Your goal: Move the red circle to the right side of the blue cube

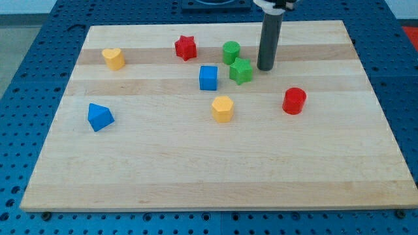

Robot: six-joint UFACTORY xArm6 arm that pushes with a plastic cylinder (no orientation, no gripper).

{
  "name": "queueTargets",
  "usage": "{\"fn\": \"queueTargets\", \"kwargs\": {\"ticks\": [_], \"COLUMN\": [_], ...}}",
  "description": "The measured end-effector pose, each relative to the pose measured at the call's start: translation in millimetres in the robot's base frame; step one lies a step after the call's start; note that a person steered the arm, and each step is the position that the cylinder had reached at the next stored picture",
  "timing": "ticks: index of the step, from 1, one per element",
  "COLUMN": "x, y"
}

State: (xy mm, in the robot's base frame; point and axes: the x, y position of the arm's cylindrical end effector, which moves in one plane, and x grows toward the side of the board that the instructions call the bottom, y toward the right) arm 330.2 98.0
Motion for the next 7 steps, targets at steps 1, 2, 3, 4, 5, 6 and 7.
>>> {"fn": "queueTargets", "kwargs": {"ticks": [1, 2, 3, 4, 5, 6, 7], "x": [-1.1, 14.6, 20.5, 20.5, 20.0, 29.1, 61.6], "y": [-9.5, -24.8, -41.5, -29.1, 53.1, 129.7, 173.8]}}
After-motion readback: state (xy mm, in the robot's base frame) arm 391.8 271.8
